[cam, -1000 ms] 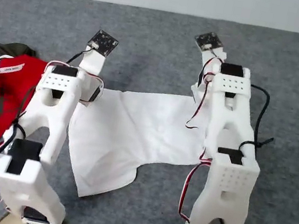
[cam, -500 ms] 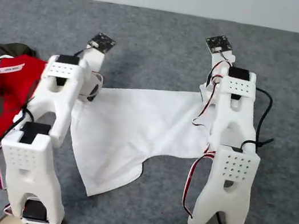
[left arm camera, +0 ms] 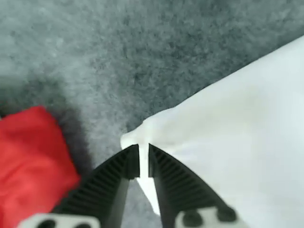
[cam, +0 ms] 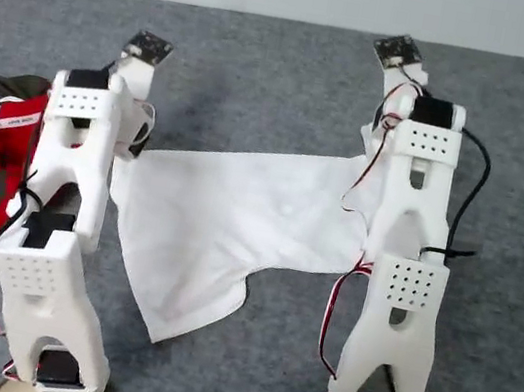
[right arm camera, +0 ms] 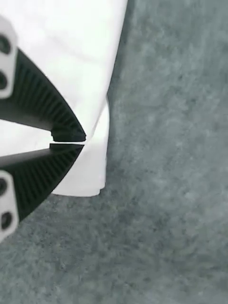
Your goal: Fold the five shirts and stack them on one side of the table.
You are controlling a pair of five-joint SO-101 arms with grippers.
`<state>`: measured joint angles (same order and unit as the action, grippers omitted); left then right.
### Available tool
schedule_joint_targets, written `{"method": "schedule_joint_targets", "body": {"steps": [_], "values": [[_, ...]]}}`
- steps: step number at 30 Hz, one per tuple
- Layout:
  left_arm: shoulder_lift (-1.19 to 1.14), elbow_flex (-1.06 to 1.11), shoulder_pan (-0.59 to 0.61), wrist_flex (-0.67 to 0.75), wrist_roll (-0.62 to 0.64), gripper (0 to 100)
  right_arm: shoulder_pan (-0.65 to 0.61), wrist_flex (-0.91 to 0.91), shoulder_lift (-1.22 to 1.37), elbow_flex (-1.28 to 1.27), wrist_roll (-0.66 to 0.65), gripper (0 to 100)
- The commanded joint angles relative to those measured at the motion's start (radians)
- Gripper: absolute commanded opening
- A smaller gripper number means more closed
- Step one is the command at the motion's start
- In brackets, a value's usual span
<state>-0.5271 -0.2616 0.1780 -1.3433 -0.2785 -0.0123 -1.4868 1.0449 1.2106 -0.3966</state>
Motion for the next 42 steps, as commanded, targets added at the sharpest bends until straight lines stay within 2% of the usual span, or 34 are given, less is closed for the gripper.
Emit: {"method": "schedule_joint_targets", "body": {"steps": [1,12,15,19,24,31,37,42], "values": [[0.011,-0.125,0.002,-0.091,0.003,4,-0.024,-0.076,-0.022,0.132,-0.008,1.0],[0.011,-0.498,0.032,-0.396,0.009,0,-0.062,-0.306,-0.022,0.328,-0.006,1.0],[0.025,-0.555,0.117,-0.411,0.049,0,-0.067,-0.309,-0.031,0.370,-0.006,1.0],[0.106,-0.522,0.259,-0.411,0.074,0,-0.099,-0.312,-0.085,0.338,-0.006,1.3],[0.230,-0.364,0.417,-0.411,0.069,0,-0.179,-0.312,-0.269,0.118,-0.006,1.8],[0.348,-0.131,0.571,-0.394,0.031,0,-0.329,-0.309,-0.562,-0.404,-0.025,12.8],[0.387,-0.007,0.695,-0.301,0.031,0,-0.544,-0.309,-0.745,-0.678,-0.218,13.0],[0.384,0.073,0.773,-0.241,0.031,0,-0.754,-0.309,-0.839,-0.850,-0.249,13.3]]}}
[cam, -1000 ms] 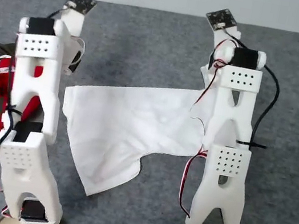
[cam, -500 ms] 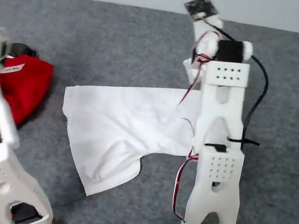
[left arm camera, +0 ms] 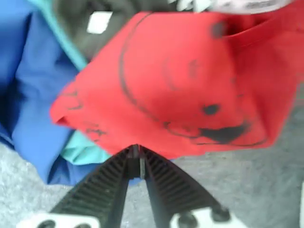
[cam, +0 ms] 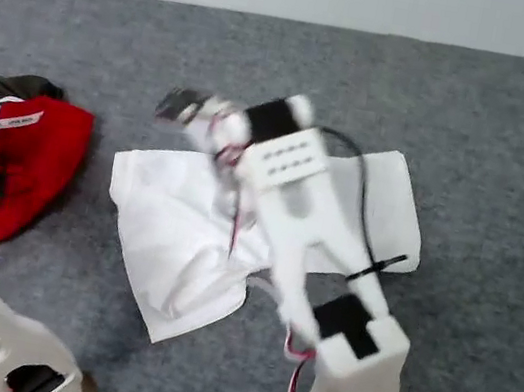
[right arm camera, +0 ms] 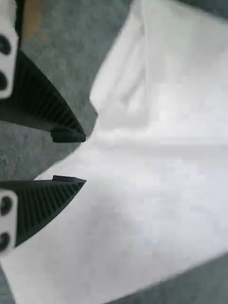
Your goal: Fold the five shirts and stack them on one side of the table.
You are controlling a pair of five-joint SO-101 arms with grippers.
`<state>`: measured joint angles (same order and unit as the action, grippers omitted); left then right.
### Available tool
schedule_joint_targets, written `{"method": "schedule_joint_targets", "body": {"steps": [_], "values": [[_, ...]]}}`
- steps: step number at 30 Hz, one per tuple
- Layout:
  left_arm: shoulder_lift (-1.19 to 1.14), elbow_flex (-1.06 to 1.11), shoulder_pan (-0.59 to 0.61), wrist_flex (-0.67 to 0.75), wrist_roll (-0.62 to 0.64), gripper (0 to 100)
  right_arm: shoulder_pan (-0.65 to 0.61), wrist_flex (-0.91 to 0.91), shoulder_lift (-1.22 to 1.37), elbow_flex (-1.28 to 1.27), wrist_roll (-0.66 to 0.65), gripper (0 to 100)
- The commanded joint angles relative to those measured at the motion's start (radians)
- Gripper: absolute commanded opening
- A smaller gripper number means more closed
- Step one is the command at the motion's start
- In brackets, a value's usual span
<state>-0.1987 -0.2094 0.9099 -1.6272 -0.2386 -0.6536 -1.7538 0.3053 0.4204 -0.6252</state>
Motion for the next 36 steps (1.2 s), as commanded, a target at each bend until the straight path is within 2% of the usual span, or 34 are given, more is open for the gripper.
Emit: {"method": "schedule_joint_targets", "body": {"steps": [1,3,6,11,18,23,33,36], "values": [[0.055,0.036,0.057,0.054,-0.009,0,-0.156,-0.042,-0.110,-0.087,-0.020,13.3],[0.058,0.062,0.083,0.069,-0.009,0,-0.229,-0.041,-0.120,-0.124,-0.021,13.9],[0.055,0.088,0.121,0.089,-0.011,0,-0.311,-0.041,-0.124,-0.158,-0.068,20.5],[0.054,0.110,0.157,0.123,-0.011,0,-0.374,-0.039,-0.122,-0.187,-0.091,30.0],[0.052,0.111,0.158,0.141,-0.008,0,-0.427,0.025,-0.110,-0.190,-0.097,30.1],[0.052,0.148,0.157,0.146,-0.006,0,-0.432,0.045,-0.018,-0.190,-0.183,30.0],[0.054,0.240,0.158,0.219,-0.005,0,-0.430,0.133,0.125,-0.187,-0.190,29.9],[0.054,0.240,0.158,0.222,-0.005,0,-0.426,0.131,0.156,-0.184,-0.196,25.8]]}}
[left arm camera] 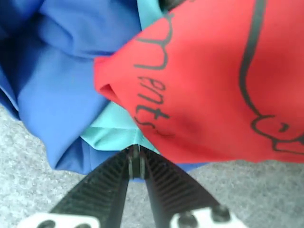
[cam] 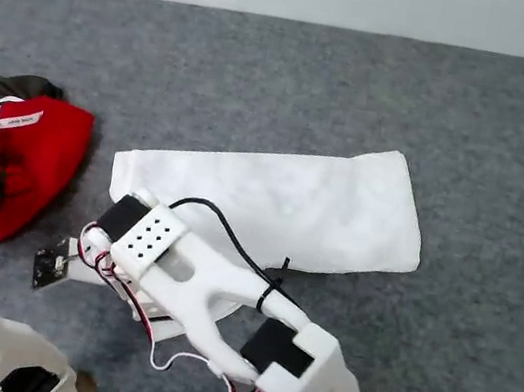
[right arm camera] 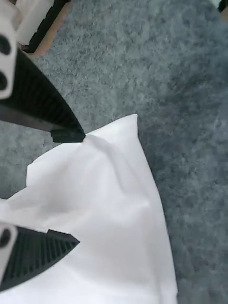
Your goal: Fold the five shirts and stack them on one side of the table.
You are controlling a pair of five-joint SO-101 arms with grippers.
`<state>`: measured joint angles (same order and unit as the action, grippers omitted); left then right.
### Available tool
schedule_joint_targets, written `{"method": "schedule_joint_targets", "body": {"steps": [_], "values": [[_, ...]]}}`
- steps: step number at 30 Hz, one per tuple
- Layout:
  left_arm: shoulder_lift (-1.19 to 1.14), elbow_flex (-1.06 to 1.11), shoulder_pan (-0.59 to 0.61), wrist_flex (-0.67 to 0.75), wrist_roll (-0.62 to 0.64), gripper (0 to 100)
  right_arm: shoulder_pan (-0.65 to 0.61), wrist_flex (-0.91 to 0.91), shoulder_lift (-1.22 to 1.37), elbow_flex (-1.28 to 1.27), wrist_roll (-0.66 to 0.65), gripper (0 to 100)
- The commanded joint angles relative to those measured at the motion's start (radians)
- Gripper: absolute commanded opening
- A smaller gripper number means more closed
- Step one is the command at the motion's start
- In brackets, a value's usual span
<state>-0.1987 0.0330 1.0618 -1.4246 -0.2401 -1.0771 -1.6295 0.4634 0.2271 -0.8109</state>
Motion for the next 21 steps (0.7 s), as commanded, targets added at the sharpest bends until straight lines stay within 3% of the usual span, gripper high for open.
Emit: {"method": "schedule_joint_targets", "body": {"steps": [1,12,21], "values": [[0.054,-0.002,0.006,0.020,-0.003,0,-0.001,0.008,0.004,0.011,-0.011,23.1],[0.052,-0.002,-0.002,0.029,-0.003,0,0.090,0.007,0.007,0.057,-0.006,6.0],[0.052,-0.002,-0.003,0.034,-0.008,0,0.151,0.007,0.015,0.158,-0.011,5.3]]}}
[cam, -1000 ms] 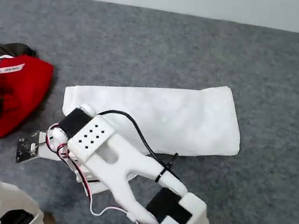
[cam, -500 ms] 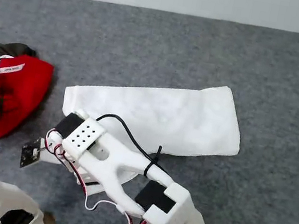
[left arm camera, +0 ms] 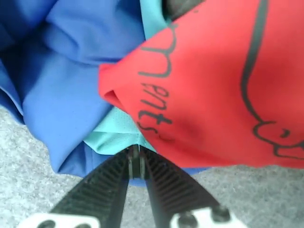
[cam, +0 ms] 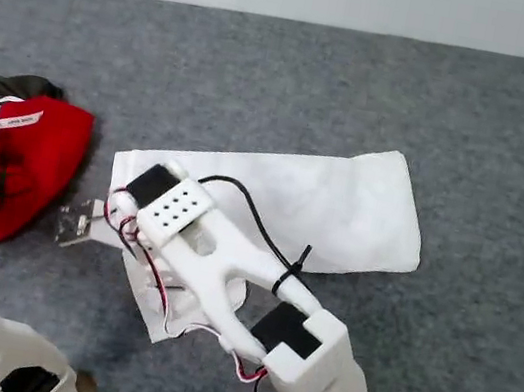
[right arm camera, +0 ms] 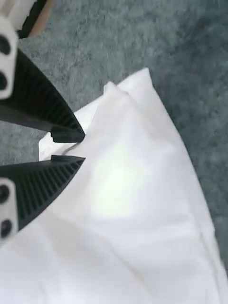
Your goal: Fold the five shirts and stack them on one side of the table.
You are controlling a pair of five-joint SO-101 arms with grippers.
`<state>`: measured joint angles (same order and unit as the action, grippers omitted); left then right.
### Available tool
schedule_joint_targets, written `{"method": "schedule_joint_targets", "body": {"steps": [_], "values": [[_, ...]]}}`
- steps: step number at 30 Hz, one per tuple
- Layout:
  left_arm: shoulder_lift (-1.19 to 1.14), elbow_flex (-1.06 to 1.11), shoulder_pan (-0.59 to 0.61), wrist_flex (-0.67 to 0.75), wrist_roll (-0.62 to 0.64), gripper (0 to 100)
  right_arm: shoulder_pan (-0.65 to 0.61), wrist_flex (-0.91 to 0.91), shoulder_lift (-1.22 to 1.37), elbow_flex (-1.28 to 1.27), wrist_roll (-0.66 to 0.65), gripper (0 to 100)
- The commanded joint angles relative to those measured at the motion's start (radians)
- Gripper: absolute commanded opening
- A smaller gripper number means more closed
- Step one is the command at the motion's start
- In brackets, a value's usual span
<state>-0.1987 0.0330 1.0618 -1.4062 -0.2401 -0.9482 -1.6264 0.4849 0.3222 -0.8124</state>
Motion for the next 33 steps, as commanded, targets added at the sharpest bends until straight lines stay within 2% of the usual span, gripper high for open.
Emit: {"method": "schedule_joint_targets", "body": {"steps": [1,12,18,23,33], "values": [[0.052,-0.002,-0.003,0.015,-0.008,0,0.022,0.004,-0.007,0.069,-0.009,5.3],[0.052,-0.002,-0.003,0.017,-0.009,0,0.016,0.013,-0.013,0.100,-0.055,3.1],[0.052,-0.002,-0.002,0.017,-0.009,0,-0.024,-0.157,-0.056,0.100,-0.054,15.1],[0.052,-0.002,-0.002,0.017,-0.009,0,-0.053,-0.168,-0.140,0.069,-0.055,24.2],[0.051,-0.002,-0.002,0.017,-0.009,0,-0.120,-0.151,0.021,0.044,-0.058,25.3]]}}
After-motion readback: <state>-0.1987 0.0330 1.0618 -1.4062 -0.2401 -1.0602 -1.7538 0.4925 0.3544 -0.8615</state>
